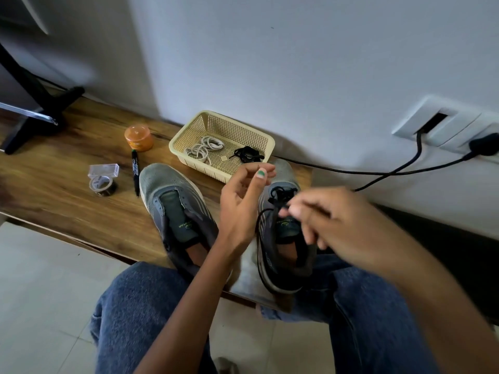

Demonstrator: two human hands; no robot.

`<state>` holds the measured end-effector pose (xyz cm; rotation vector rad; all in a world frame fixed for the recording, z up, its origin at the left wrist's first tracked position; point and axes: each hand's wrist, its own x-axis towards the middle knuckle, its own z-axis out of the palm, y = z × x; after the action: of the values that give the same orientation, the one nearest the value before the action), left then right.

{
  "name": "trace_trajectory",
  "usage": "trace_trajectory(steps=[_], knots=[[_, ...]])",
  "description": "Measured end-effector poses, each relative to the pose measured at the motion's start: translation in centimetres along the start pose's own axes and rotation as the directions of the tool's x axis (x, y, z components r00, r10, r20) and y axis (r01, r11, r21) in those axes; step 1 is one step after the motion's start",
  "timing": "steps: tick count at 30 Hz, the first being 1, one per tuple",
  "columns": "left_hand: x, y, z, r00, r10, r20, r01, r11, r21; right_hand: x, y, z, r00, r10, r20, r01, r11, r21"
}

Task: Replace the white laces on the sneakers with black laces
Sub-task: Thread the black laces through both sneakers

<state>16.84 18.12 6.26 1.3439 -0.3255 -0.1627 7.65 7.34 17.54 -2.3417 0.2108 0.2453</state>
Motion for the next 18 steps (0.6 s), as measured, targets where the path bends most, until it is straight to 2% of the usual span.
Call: trace_trajectory(steps=[3, 5, 7, 10, 13, 15, 18], knots=[[-0.1, 0.1, -0.1, 0.992, -0.018, 0.124, 0.030, 0.995, -0.094, 0.2, 0.5, 2.6, 0.995, 0.022, 0.099, -0.014, 0.997, -0.080], [-0.3, 0.1, -0.2, 0.969, -0.078, 0.234, 0.102, 0.991, -0.092, 0.1, 0.8, 3.8, 0.996, 0.039, 0.079, -0.037, 0.999, -0.038], [-0.6, 0.0, 0.0, 0.945, -0.136, 0.298, 0.148, 0.989, -0.018, 0.0, 1.0, 4.4, 0.998, 0.049, 0.044, -0.050, 0.999, 0.020], [-0.6, -1.1, -0.5, 0.964, -0.150, 0.222, 0.072, 0.944, 0.322, -0.3, 1.2, 4.5, 0.999, 0.017, 0.044, -0.022, 0.994, 0.109], [-0.1, -1.9, -1.4, 0.984, -0.161, 0.082, 0.080, 0.794, 0.602, -0.7, 1.7, 4.6, 0.996, -0.006, 0.090, -0.008, 0.988, 0.154], [0.0, -1.9, -1.6, 0.967, -0.246, 0.059, 0.150, 0.747, 0.647, -0.8, 2.1, 4.6, 0.995, 0.005, 0.095, -0.020, 0.987, 0.158], [-0.2, -1.9, -1.5, 0.917, -0.379, 0.123, 0.191, 0.690, 0.698, -0.7, 2.9, 4.5, 0.996, 0.062, 0.063, -0.072, 0.982, 0.175]])
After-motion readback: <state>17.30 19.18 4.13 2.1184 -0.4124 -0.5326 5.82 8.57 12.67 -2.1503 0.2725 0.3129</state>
